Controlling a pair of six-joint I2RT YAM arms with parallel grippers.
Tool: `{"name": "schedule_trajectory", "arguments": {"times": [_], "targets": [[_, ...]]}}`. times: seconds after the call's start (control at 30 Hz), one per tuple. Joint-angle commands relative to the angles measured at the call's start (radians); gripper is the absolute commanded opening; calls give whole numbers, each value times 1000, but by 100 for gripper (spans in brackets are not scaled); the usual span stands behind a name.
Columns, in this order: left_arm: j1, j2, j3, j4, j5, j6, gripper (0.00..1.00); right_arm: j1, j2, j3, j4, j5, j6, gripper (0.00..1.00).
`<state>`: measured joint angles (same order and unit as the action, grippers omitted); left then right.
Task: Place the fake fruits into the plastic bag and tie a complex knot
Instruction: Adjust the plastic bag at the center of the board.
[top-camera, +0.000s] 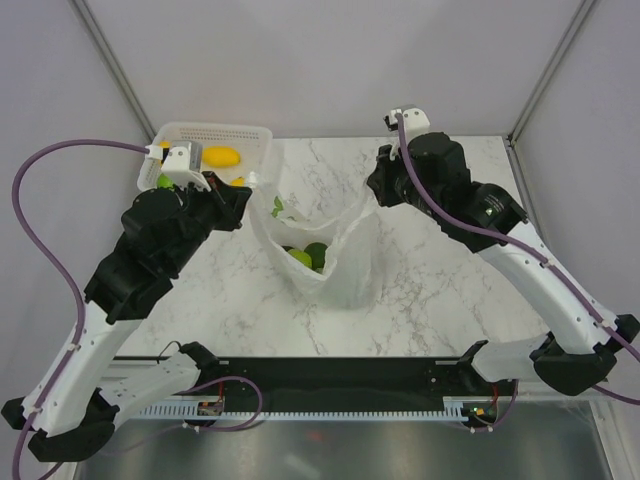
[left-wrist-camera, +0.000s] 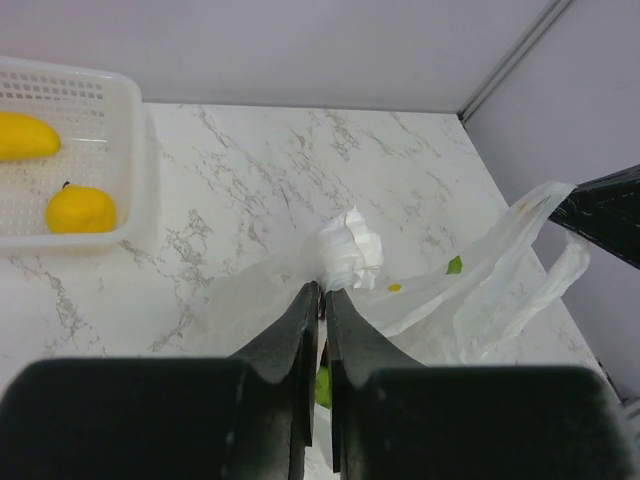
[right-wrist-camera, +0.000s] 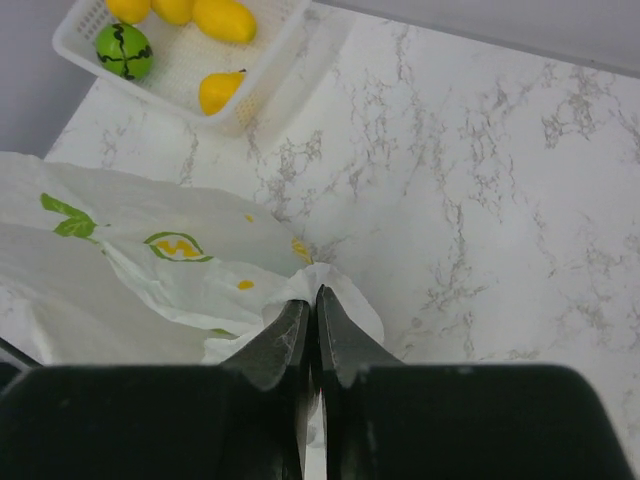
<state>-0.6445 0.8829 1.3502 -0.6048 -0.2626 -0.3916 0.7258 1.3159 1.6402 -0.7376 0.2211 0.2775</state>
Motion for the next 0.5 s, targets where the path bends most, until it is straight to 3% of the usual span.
{"name": "schedule_trajectory", "arguments": {"times": [0.0, 0.27, 0.4, 0.47], "targets": [[3, -18, 0, 14, -21, 8, 13, -11, -4, 104, 29, -86, 26, 13], [3, 22, 41, 13, 0, -15, 13, -43, 52, 188, 87, -291, 143, 14], [3, 24, 87, 11, -46, 8, 13, -87, 74, 224, 107, -328, 225, 0], [3, 13, 101, 13, -73, 8, 13, -106, 83, 231, 106, -345, 249, 0]]}}
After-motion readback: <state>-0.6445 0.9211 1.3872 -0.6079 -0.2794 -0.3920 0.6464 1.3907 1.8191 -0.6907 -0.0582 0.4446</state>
